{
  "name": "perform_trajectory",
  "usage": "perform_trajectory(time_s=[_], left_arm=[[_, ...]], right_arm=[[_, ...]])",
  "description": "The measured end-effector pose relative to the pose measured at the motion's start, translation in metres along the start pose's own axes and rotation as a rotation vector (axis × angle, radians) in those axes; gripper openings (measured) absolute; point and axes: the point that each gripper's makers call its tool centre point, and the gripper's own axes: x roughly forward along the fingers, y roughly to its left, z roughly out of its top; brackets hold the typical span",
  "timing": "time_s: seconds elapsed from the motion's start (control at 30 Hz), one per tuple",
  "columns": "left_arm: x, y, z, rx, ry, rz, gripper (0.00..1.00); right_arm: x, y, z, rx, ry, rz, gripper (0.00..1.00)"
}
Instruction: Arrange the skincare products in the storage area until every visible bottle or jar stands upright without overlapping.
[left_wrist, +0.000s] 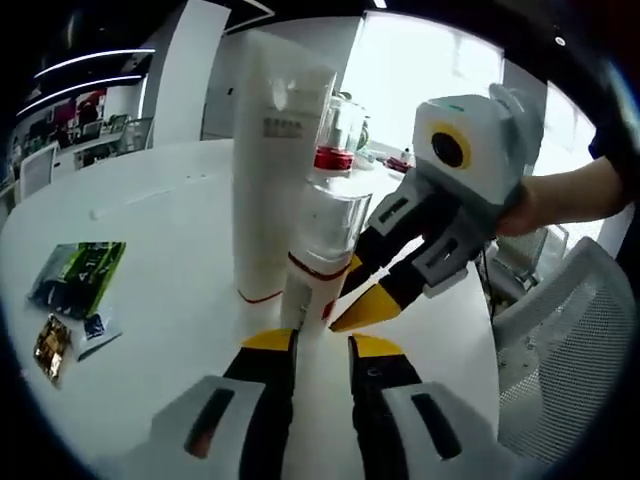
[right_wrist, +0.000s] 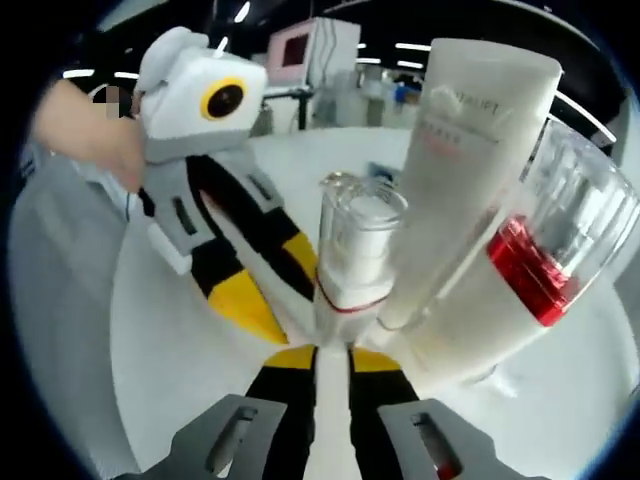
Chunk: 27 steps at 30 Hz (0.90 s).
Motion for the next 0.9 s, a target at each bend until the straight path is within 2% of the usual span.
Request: perform_trajectory(time_s=[0.17, 0.33, 0.43, 0.53, 0.63, 0.67, 0.8, 0.9], left_arm=[[0.0, 0.002, 0.001, -0.003, 0.0, 0.006, 0.18], [-0.003, 0.008, -0.001, -0.024, 0.005, 0.023, 0.26], [-0.006, 0.011, -0.003, -0.023, 0.014, 0.033, 0.27], [-0.011, 0.013, -0.002, -0.031, 0.015, 0.048, 0.3], [-0.016, 0.013, -0.002, -0.035, 0.017, 0.056, 0.33], [-0.017, 0.013, -0.002, -0.035, 0.019, 0.06, 0.34], [-0.026, 0.012, -0.006, -0.047, 0.033, 0.086, 0.44], [-0.035, 0.01, -0.009, -0.057, 0.048, 0.105, 0.51]], right_arm=[[-0.001, -0.001, 0.0, 0.0, -0.001, 0.007, 0.02], [-0.003, -0.002, -0.003, 0.04, -0.016, -0.001, 0.05], [-0.006, -0.003, -0.005, 0.061, -0.021, -0.005, 0.07], [-0.01, -0.001, -0.008, 0.09, -0.027, -0.002, 0.14], [-0.017, 0.001, -0.007, 0.106, -0.056, -0.004, 0.17], [-0.02, 0.004, -0.005, 0.142, -0.081, 0.009, 0.19], [-0.029, 0.005, -0.012, 0.148, -0.076, -0.009, 0.26], [-0.039, 0.001, -0.016, 0.159, -0.072, -0.054, 0.39]])
